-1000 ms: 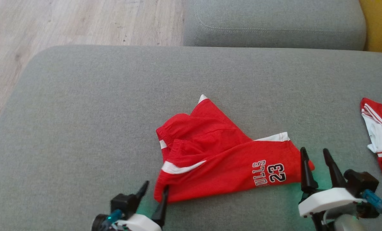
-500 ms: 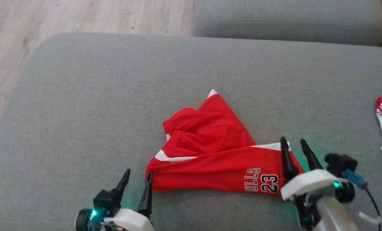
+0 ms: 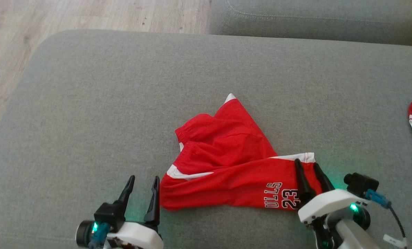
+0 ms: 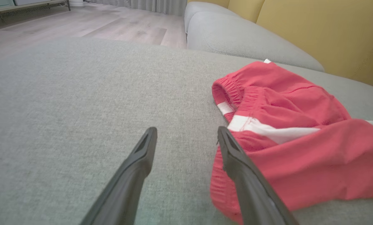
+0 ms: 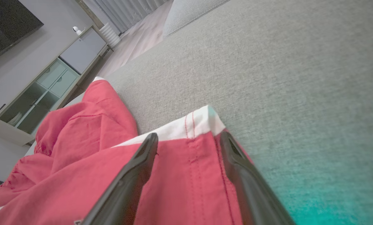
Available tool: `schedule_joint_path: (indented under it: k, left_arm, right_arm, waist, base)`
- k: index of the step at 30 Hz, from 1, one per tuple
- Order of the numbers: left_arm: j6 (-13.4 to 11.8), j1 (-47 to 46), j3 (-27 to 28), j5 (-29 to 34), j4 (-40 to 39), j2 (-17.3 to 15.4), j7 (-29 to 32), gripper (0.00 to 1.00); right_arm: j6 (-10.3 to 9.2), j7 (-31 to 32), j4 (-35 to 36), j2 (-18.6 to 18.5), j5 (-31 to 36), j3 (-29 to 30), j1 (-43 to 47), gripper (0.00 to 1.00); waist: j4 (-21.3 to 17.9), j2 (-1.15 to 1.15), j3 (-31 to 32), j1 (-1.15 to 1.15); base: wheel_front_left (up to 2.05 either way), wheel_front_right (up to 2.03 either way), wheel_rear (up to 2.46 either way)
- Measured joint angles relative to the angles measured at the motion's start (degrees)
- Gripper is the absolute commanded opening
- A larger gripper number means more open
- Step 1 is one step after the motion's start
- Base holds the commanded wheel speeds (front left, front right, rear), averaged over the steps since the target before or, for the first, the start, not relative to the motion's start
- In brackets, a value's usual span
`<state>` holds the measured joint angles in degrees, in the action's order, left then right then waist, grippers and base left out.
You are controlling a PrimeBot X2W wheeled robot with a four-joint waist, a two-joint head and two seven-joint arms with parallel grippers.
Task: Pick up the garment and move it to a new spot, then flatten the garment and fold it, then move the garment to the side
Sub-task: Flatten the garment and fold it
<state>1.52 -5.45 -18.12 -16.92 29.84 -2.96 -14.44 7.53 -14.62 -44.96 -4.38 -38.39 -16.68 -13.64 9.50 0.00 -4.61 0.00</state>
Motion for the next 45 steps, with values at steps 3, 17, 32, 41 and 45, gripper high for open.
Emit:
schedule_joint_path:
  k: [3, 17, 32, 41, 45]
  left_arm:
    - [0.0, 0.0, 0.0, 0.0, -1.5, 0.0, 0.0, 1.0]
    - [-0.6, 0.1, -0.1, -0.8, -2.5, 0.1, 0.0, 1.0]
    - [-1.0, 1.3, -0.6, -1.9, -2.9, 0.1, 0.0, 1.0]
    - [-1.0, 1.3, -0.6, -2.3, -2.8, 0.1, 0.0, 1.0]
    - [-1.0, 1.2, -0.6, -2.9, -2.8, 0.1, 0.0, 1.0]
  right_arm:
    - [0.0, 0.0, -0.5, -0.8, -2.2, -1.3, -1.1, 1.0]
    - [0.0, 1.8, -0.7, -5.0, -10.6, -9.4, -4.6, 1.0]
    - [0.0, 1.5, 0.6, -6.9, -14.1, -13.7, -3.4, 1.0]
    - [0.0, 1.4, 0.0, -7.8, -14.4, -15.2, -4.6, 0.24]
    - [0.0, 0.9, -2.0, -8.4, -12.9, -15.4, -6.4, 0.0]
  waist:
    - [0.1, 0.0, -0.4, 0.0]
    - [1.7, 0.0, -0.8, 0.0]
    - [0.6, 0.0, -0.4, 0.0]
    - [1.6, 0.0, -1.2, -0.01]
    - [2.1, 0.0, -1.5, 0.0]
  base:
    - [0.0, 0.0, 0.0]
    - [0.0, 0.0, 0.0]
    - [0.0, 0.0, 0.0]
    - [0.0, 0.0, 0.0]
    - [0.0, 0.0, 0.0]
